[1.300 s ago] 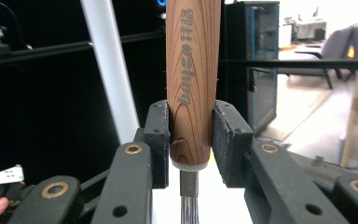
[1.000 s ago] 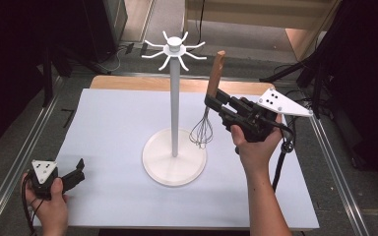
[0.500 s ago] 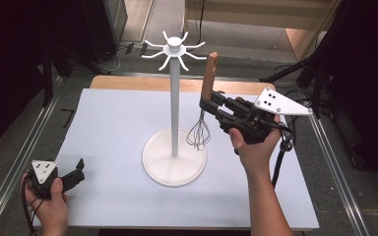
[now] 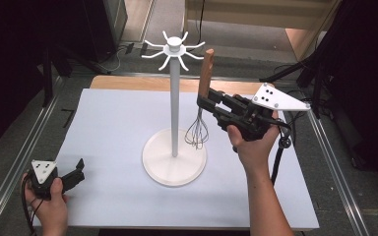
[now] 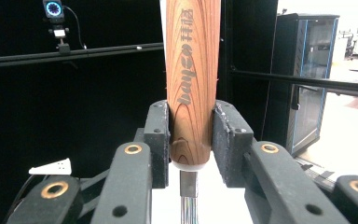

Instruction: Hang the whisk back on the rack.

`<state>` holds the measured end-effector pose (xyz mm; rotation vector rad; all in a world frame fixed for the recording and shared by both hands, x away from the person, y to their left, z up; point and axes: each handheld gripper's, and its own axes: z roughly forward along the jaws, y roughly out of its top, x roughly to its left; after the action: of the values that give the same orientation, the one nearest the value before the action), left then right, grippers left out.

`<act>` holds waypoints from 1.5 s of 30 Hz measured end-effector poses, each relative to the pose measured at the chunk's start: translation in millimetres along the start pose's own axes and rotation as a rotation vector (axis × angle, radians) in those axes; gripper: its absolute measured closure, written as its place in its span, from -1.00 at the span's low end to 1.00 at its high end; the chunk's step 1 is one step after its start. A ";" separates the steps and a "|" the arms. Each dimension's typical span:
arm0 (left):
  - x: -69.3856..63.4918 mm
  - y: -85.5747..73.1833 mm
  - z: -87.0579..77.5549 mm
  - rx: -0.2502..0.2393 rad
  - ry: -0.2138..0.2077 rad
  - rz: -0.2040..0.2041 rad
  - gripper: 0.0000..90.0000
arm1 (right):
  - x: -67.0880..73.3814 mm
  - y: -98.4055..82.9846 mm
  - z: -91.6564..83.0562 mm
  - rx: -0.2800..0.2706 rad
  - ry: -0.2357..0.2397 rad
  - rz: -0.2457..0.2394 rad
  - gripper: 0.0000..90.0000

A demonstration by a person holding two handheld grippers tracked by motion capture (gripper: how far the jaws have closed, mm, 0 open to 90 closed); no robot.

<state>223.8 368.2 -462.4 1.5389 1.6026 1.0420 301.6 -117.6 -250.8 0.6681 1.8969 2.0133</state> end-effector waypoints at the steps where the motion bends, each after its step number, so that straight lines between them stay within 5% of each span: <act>1: 0.1 0.0 -0.1 0.001 -0.001 0.000 -0.80 | -0.9 -0.1 1.1 0.002 0.005 0.004 0.58; 45: 0.3 0.1 0.2 0.001 -0.002 -0.001 -0.80 | -11.3 -4.9 11.6 0.017 0.095 0.050 0.57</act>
<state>224.0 368.5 -462.4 1.5395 1.6020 1.0389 316.7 -113.0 -256.9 0.6414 1.9712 2.0964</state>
